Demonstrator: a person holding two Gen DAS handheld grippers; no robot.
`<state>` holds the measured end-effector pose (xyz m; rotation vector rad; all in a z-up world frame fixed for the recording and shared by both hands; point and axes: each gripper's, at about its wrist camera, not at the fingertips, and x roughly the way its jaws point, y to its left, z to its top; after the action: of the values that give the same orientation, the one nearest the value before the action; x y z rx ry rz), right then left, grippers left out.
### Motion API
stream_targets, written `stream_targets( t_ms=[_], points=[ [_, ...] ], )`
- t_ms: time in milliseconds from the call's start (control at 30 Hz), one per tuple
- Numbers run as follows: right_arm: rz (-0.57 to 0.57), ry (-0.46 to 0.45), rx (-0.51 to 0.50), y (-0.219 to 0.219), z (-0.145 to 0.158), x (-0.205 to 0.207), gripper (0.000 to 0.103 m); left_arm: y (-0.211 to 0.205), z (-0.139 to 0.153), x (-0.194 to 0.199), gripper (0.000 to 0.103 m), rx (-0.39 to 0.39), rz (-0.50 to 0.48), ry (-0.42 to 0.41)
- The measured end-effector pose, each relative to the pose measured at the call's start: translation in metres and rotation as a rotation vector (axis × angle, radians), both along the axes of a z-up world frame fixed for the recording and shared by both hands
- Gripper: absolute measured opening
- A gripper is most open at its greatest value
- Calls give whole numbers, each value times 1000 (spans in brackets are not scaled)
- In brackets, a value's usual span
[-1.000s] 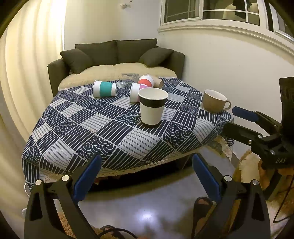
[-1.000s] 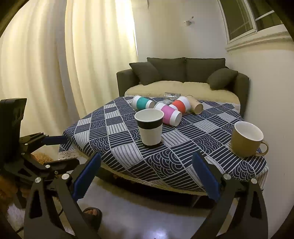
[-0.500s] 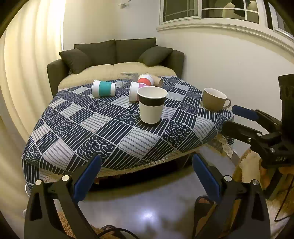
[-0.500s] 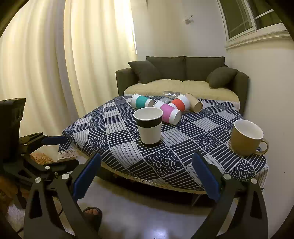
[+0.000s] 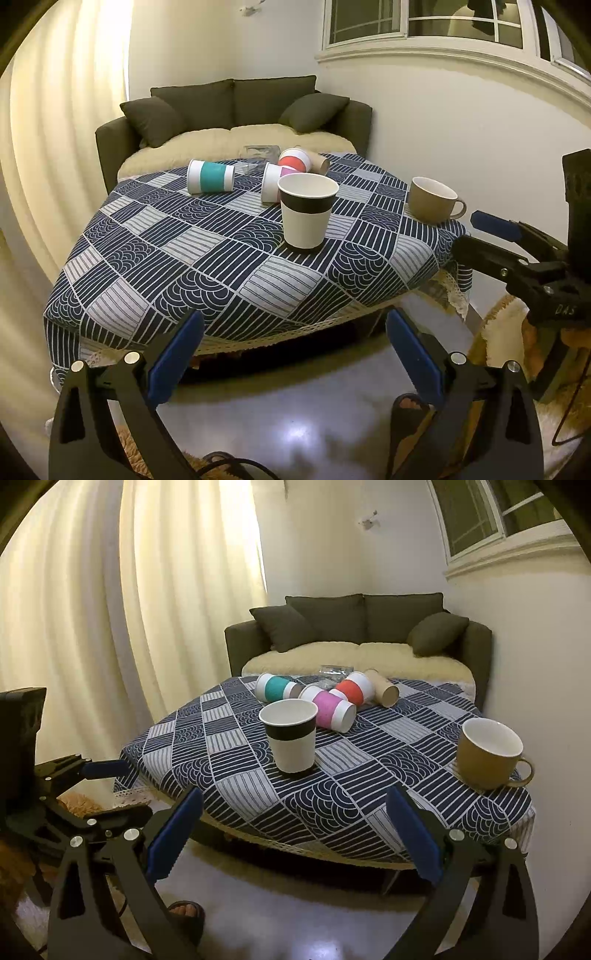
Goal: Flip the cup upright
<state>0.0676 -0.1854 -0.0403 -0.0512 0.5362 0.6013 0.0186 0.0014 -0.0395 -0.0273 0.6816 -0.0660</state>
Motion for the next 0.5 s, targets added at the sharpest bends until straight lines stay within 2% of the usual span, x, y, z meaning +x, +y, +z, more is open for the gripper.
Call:
stream_targets(
  t_ms=[500],
  points=[
    [9, 2, -12, 2, -1, -1, 98, 0, 0, 0, 96, 0, -3, 1]
  ],
)
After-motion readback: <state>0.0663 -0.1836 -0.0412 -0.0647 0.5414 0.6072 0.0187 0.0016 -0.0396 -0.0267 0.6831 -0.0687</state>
